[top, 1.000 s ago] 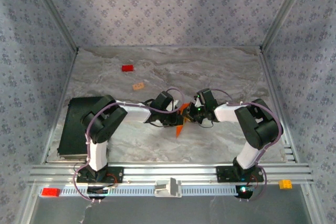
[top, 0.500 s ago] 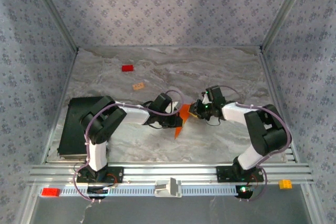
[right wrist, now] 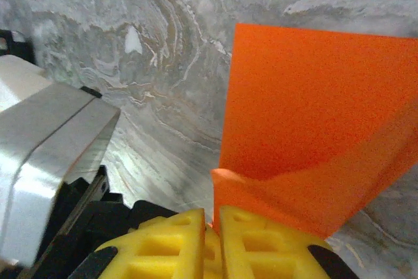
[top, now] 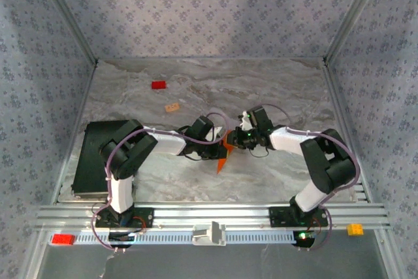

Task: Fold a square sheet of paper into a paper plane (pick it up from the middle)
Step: Fold the wing for the fifth time at the center of the table.

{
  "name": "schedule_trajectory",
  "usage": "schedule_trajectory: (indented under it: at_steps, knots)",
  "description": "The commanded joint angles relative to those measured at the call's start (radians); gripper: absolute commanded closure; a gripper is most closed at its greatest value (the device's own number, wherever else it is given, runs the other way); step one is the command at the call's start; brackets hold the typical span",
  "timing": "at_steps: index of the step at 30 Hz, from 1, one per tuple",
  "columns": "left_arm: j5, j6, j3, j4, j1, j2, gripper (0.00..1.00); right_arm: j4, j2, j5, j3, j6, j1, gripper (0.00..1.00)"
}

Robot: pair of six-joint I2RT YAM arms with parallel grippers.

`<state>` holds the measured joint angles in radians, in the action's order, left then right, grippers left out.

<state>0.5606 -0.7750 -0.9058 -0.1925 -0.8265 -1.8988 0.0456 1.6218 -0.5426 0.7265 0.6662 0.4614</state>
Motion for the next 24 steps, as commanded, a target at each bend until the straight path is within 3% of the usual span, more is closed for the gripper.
schedule_trajectory:
  at_steps: [1,7,24]
  knots:
    - [-0.017,0.014,0.047,0.116,-0.002,-0.037,1.0,-0.056,0.052,0.049,0.045,-0.081,-0.004,0.85]
    - [-0.01,0.008,0.061,0.1,0.005,-0.047,1.0,-0.043,0.15,0.046,0.073,-0.098,-0.098,0.85]
    - [0.001,0.012,0.073,0.097,0.009,-0.06,1.0,-0.059,0.204,0.086,0.147,-0.111,-0.237,0.85]
